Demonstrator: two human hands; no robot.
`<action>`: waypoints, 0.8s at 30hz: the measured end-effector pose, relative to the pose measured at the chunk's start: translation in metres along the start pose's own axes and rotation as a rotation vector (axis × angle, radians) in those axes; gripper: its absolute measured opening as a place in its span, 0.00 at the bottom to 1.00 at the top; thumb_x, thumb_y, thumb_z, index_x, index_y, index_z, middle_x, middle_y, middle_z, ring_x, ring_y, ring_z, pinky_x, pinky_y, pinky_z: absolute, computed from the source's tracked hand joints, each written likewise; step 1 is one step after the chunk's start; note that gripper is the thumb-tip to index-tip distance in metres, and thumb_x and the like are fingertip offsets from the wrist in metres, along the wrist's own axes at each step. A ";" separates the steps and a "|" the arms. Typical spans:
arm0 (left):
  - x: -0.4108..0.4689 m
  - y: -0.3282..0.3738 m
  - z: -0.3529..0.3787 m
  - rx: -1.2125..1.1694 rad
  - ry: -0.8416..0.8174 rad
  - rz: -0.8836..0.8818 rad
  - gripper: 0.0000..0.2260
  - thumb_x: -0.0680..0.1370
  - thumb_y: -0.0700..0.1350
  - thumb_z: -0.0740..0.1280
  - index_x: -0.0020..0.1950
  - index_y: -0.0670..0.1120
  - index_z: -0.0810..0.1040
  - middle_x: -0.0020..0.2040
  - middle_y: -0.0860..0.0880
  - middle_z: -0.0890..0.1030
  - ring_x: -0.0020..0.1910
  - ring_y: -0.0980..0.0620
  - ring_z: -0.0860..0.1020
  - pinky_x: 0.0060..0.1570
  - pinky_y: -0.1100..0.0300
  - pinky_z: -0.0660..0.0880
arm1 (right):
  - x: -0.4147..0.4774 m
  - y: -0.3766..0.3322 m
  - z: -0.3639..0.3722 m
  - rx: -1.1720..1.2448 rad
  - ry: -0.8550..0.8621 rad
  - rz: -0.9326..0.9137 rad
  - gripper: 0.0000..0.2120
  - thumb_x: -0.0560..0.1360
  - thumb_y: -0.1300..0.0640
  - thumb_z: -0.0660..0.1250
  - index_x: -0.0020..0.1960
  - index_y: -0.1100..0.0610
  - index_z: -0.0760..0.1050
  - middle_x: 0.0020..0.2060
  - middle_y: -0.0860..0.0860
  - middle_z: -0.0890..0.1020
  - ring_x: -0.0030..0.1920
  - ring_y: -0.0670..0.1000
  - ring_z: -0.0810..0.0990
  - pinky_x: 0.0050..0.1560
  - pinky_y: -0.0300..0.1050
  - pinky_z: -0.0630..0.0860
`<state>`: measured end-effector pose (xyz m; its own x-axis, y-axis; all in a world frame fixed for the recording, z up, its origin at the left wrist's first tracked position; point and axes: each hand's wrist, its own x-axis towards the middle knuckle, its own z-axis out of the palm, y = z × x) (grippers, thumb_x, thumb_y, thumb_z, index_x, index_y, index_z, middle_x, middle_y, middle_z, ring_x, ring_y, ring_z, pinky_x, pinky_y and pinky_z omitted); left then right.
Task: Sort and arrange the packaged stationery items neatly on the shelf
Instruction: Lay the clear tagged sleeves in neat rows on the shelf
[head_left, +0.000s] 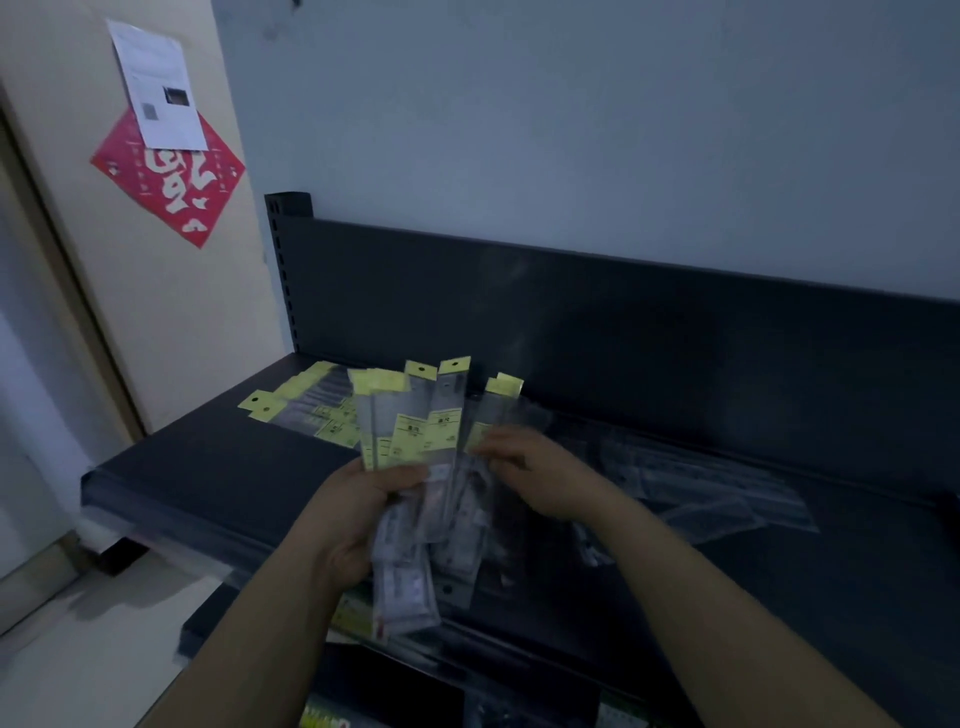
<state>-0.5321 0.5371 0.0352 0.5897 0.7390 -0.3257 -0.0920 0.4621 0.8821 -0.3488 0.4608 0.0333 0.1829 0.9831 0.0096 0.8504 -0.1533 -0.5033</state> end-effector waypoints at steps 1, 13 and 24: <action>0.001 0.001 -0.003 -0.016 0.003 0.003 0.05 0.77 0.33 0.65 0.50 0.37 0.79 0.35 0.41 0.84 0.27 0.46 0.82 0.24 0.58 0.77 | -0.001 -0.001 0.002 -0.037 -0.051 -0.039 0.16 0.82 0.59 0.55 0.67 0.59 0.73 0.68 0.56 0.71 0.68 0.55 0.66 0.64 0.39 0.59; 0.017 -0.004 -0.018 -0.058 0.019 -0.054 0.04 0.77 0.38 0.66 0.48 0.38 0.79 0.38 0.42 0.79 0.30 0.47 0.79 0.27 0.61 0.77 | -0.001 0.020 -0.003 -0.083 0.293 0.231 0.16 0.76 0.48 0.64 0.40 0.60 0.80 0.36 0.53 0.82 0.37 0.53 0.79 0.40 0.48 0.76; 0.020 -0.002 -0.027 -0.243 -0.082 -0.047 0.08 0.77 0.29 0.61 0.53 0.34 0.77 0.45 0.39 0.83 0.39 0.46 0.83 0.32 0.58 0.81 | 0.042 -0.002 0.012 0.063 0.191 0.554 0.29 0.57 0.33 0.75 0.45 0.54 0.78 0.41 0.49 0.81 0.42 0.50 0.80 0.34 0.41 0.70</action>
<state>-0.5418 0.5638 0.0182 0.6597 0.6768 -0.3267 -0.2474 0.6061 0.7559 -0.3488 0.5038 0.0242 0.6823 0.7216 -0.1174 0.5728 -0.6274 -0.5275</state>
